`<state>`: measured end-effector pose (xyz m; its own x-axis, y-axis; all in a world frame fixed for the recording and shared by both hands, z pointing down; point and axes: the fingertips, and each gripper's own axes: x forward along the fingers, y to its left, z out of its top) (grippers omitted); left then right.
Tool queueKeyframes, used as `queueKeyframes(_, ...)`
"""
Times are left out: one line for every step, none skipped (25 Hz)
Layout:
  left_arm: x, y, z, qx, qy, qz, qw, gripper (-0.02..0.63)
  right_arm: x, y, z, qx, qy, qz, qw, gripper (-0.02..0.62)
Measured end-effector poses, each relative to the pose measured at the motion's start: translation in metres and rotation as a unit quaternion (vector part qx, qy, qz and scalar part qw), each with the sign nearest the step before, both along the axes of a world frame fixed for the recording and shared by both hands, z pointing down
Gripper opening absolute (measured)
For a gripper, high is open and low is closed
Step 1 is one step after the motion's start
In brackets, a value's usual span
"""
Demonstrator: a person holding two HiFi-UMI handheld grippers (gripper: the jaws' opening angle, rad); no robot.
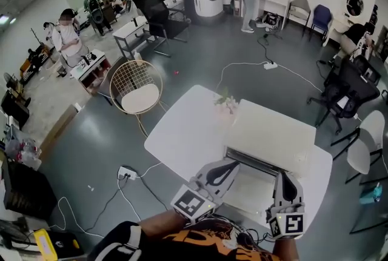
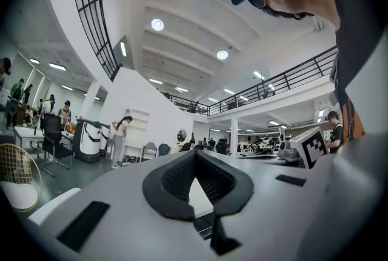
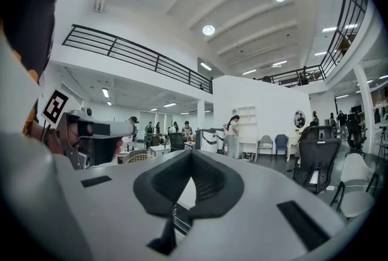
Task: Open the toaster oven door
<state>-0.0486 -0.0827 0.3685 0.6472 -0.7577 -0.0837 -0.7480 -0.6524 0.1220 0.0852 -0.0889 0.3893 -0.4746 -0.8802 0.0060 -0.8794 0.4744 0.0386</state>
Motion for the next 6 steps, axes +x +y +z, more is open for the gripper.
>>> queueKeyframes(-0.0019, 0.0014, 0.0013, -0.002, -0.001, -0.002, 1.0000, 0.020, -0.0017, 0.0007, 0.0002, -0.002, 0.001, -0.001, 1.000, 0.013)
queueKeyframes(-0.0028, 0.0026, 0.0023, -0.004, -0.003, -0.005, 1.0000, 0.020, -0.0024, 0.0013, 0.0007, -0.004, 0.002, -0.001, 1.000, 0.013)
queueKeyframes(-0.0031, 0.0037, 0.0029, -0.005, -0.004, -0.006, 1.0000, 0.020, -0.0023, 0.0018, 0.0018, -0.006, 0.002, -0.002, 1.000, 0.012)
queueKeyframes(-0.0029, 0.0046, 0.0034, -0.006, -0.004, -0.008, 0.9999, 0.020, -0.0017, 0.0021, 0.0031, -0.007, 0.000, -0.003, 1.000, 0.014)
queueKeyframes(-0.0025, 0.0054, 0.0039, -0.007, -0.005, -0.010, 0.9999, 0.020, -0.0011, 0.0024, 0.0041, -0.007, -0.001, -0.005, 1.000, 0.013)
queueKeyframes(-0.0021, 0.0063, 0.0043, -0.008, -0.006, -0.012, 0.9999, 0.020, -0.0004, 0.0026, 0.0051, -0.008, -0.002, -0.006, 1.000, 0.014)
